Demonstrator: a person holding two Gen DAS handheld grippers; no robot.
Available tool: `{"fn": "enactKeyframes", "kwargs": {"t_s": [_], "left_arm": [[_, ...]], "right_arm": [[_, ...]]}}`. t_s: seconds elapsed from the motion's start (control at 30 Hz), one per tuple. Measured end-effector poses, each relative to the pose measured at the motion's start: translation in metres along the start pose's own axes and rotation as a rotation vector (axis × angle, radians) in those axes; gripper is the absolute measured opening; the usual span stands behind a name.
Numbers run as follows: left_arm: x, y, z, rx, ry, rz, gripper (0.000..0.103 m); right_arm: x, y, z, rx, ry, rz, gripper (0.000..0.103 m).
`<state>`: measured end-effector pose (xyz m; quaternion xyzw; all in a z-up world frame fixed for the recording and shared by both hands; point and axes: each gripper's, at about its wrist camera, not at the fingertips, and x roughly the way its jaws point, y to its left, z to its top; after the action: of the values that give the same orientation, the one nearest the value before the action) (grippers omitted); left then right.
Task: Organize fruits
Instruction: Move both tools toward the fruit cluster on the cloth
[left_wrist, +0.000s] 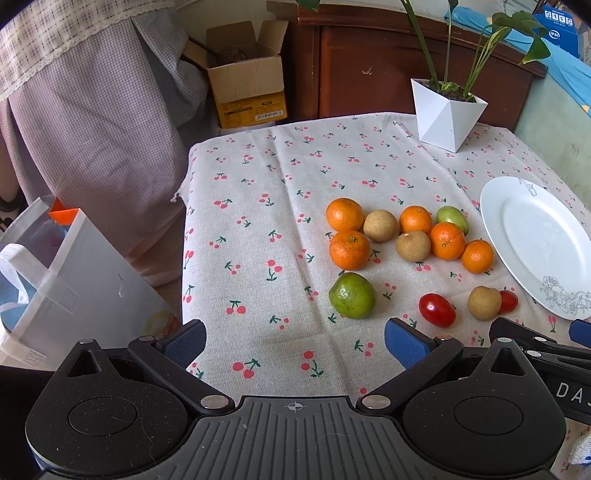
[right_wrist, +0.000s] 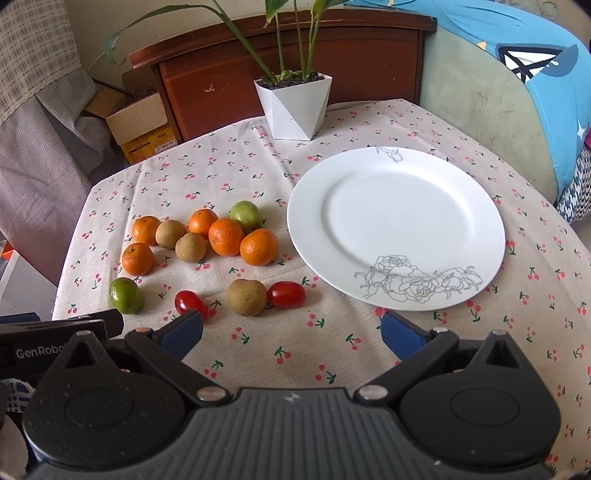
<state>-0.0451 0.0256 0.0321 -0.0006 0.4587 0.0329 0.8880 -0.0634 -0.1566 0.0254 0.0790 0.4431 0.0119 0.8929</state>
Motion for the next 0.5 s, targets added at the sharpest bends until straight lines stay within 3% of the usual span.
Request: {"fn": "enactKeyframes", "kwargs": {"t_s": [0.5], "left_arm": [[0.003,0.0011,0.0,0.008,0.029,0.035,0.102]], "right_arm": [[0.0043,0.0055,-0.0003,-0.016,0.009,-0.009,0.102]]}}
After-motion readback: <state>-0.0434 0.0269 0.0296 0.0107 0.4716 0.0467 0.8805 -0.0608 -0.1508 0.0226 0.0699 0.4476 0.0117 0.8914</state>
